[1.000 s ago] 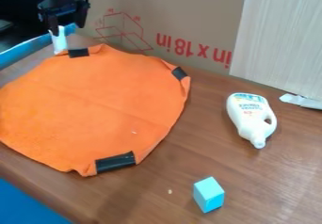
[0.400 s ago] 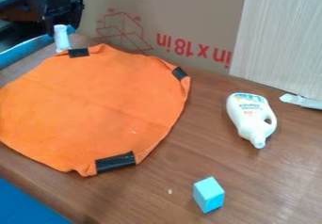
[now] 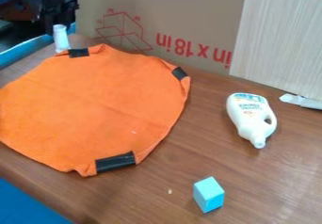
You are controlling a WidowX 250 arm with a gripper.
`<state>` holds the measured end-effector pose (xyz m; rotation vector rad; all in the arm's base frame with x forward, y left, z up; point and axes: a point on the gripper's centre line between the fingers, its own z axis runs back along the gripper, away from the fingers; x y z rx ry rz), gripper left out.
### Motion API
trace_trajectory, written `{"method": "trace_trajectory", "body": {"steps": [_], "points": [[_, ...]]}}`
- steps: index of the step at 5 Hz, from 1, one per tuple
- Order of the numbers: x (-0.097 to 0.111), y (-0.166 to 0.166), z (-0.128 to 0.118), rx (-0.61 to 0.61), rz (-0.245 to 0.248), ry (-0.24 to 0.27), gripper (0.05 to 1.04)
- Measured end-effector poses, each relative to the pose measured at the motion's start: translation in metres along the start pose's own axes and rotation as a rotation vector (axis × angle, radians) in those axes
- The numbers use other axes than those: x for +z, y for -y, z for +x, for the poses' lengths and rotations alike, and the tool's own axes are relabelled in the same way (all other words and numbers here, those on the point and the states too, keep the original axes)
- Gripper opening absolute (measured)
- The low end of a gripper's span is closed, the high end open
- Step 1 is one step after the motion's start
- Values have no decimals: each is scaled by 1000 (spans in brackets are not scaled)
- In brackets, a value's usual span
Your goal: Move the white figure on the top edge of the cloth
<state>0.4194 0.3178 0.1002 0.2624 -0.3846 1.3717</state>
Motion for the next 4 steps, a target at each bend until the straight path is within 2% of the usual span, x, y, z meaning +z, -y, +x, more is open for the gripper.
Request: {"method": "trace_trajectory", "body": {"steps": [1, 2, 3, 4], "points": [[3, -1, -3, 1, 10, -22, 538], [15, 2, 5, 25, -1, -5, 538], [15, 9, -4, 13, -4, -7, 538], [28, 22, -27, -48, -22, -15, 538]]}}
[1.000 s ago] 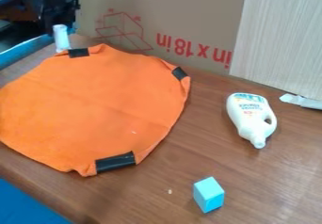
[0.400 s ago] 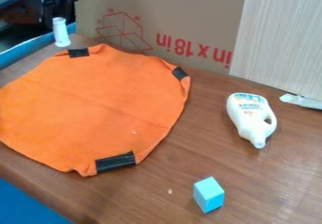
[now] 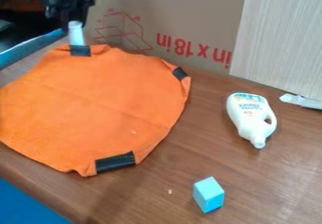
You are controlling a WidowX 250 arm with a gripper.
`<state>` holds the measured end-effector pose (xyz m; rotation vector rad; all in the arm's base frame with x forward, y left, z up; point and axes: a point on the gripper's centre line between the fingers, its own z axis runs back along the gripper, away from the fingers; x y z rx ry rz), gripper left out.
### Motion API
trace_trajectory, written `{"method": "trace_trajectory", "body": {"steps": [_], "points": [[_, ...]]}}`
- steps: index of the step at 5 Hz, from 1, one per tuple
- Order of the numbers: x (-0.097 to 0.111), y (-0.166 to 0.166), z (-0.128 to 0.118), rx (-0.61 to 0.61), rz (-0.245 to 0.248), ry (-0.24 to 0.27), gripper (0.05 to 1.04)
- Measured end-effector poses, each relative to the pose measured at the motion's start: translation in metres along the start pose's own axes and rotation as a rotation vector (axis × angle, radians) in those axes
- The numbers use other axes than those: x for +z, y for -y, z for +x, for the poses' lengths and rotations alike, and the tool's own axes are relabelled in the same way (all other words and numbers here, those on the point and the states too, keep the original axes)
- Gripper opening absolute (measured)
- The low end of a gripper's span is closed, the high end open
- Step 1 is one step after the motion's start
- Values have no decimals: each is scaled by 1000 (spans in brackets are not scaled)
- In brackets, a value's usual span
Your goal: Move the white figure on the top edge of the cloth
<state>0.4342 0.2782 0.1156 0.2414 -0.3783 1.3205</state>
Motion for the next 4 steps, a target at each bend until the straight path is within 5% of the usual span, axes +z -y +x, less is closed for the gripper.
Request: {"method": "trace_trajectory", "body": {"steps": [1, 2, 3, 4], "points": [[23, 24, -30, -101, -37, -35, 538], [23, 36, -63, -191, -21, -71, 538], [54, 41, -70, -219, -75, -75, 538], [53, 36, -89, -278, -69, -104, 538]]}}
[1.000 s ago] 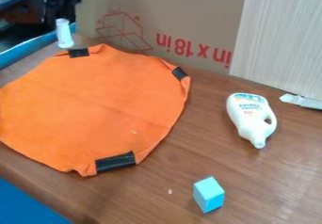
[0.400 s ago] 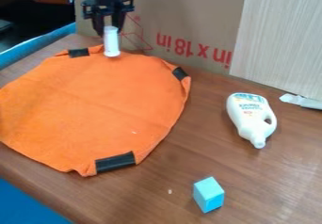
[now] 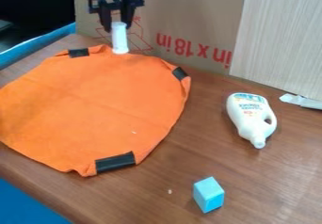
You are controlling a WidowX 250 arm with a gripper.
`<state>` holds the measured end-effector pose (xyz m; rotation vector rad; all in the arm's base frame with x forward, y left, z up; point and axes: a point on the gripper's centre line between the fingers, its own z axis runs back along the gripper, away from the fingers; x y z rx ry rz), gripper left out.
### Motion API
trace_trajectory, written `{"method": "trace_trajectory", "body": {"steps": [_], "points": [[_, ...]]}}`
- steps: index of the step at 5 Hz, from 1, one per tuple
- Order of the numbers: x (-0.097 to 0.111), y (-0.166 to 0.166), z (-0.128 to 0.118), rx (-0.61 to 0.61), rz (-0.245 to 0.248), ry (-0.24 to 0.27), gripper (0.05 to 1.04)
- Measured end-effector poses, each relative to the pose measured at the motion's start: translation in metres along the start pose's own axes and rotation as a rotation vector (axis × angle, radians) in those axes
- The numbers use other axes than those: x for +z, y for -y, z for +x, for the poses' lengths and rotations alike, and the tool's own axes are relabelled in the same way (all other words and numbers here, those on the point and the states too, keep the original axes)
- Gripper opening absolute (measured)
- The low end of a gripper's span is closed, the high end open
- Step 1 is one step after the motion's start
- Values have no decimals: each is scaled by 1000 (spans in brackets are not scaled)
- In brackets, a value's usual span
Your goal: Move the white figure on the top edge of the cloth
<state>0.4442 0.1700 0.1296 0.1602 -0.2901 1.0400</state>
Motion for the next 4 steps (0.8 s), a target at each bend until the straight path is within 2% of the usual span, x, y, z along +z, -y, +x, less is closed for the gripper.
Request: {"method": "trace_trajectory", "body": {"steps": [2, 4], "points": [[30, 3, -46, -108, -75, 29, 538], [22, 9, -71, -150, -77, 39, 538]]}}
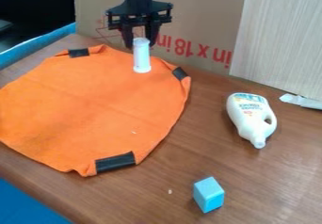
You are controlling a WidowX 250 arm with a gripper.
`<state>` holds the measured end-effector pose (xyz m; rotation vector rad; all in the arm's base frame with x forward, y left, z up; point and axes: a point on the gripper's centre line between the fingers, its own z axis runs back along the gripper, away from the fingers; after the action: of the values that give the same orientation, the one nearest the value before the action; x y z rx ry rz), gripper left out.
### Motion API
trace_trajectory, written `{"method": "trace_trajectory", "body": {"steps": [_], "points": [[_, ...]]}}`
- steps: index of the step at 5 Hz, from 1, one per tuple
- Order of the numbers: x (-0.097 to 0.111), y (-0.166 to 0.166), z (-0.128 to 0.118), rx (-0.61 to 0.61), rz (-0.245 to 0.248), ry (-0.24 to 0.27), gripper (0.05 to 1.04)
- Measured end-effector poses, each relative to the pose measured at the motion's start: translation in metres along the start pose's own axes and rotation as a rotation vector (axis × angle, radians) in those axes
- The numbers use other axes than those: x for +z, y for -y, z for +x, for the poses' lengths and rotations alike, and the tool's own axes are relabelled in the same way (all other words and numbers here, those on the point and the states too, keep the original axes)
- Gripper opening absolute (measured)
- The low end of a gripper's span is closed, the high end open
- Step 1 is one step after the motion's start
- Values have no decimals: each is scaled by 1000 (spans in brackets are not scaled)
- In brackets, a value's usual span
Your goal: Move the white figure on the top edge of the cloth
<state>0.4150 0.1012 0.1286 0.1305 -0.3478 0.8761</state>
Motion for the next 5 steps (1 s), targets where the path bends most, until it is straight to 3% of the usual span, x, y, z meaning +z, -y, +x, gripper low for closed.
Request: {"method": "trace_trajectory", "body": {"steps": [2, 3, 4, 5], "points": [[-13, 9, -20, -33, -1, 8, 538], [-4, 8, -17, -14, -31, 46, 538], [-7, 7, -19, -8, -37, 53, 591], [-10, 8, -23, -23, -47, 39, 882]]}}
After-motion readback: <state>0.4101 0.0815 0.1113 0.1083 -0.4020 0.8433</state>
